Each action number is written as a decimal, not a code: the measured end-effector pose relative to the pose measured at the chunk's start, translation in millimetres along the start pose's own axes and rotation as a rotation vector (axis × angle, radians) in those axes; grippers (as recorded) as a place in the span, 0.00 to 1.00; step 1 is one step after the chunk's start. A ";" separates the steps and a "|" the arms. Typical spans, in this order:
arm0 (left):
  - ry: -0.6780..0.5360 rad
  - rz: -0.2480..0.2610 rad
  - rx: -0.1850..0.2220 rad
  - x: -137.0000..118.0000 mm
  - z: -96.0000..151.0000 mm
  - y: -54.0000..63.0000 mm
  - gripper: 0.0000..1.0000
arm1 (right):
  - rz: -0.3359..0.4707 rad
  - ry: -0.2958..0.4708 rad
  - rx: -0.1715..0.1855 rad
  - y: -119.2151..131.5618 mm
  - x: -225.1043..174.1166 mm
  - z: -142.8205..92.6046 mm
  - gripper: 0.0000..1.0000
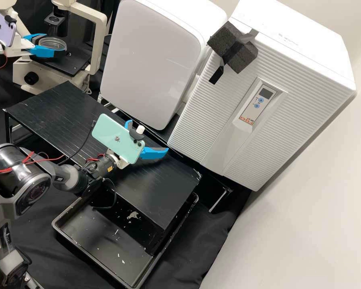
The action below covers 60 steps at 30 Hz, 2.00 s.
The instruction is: Place the petri dish on the microscope
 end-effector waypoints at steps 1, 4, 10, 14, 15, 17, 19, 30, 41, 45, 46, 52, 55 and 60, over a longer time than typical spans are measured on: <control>-0.001 0.005 0.001 1.7 0.8 1.2 0.00 | 0.000 0.000 0.000 0.0 0.0 0.0 1.00; -0.009 0.003 0.006 6.7 3.5 0.4 0.00 | 0.000 0.000 0.000 0.0 0.0 0.0 1.00; -0.024 -0.004 -0.003 13.8 10.2 -5.1 0.00 | 0.000 0.000 0.000 0.0 0.0 0.0 1.00; -0.015 0.000 -0.010 16.4 10.0 -7.8 0.00 | 0.000 0.000 0.000 0.0 0.0 0.0 1.00; -0.015 0.003 -0.011 16.9 10.4 -8.5 0.00 | 0.000 0.000 0.000 0.0 0.0 0.0 1.00; -0.012 0.000 -0.003 17.5 9.9 -10.0 1.00 | 0.000 0.000 0.000 0.0 0.0 0.0 1.00; -0.011 0.002 -0.001 17.5 9.8 -9.8 1.00 | 0.000 0.000 0.000 0.0 0.0 0.0 1.00; -0.009 0.005 0.025 18.6 12.9 -11.7 1.00 | 0.000 0.000 0.000 0.0 0.0 0.0 1.00; -0.016 0.008 0.023 16.2 12.7 -15.0 1.00 | 0.000 0.000 0.000 0.0 0.0 0.0 1.00; -0.006 0.012 0.058 8.8 12.5 -17.0 1.00 | 0.000 0.000 0.000 0.0 0.0 0.0 1.00; -0.002 0.014 0.063 6.1 12.9 -16.3 1.00 | 0.000 0.000 0.000 0.0 0.0 0.0 1.00; 0.042 0.015 0.091 -20.5 14.8 -15.8 1.00 | 0.000 0.000 0.000 0.0 0.0 0.0 1.00; 0.055 0.033 0.089 -37.4 17.0 -15.2 1.00 | 0.000 0.000 0.000 0.0 0.0 0.0 1.00; 0.073 0.072 0.097 -72.8 21.7 -18.5 1.00 | 0.000 0.000 0.000 0.0 0.0 0.0 1.00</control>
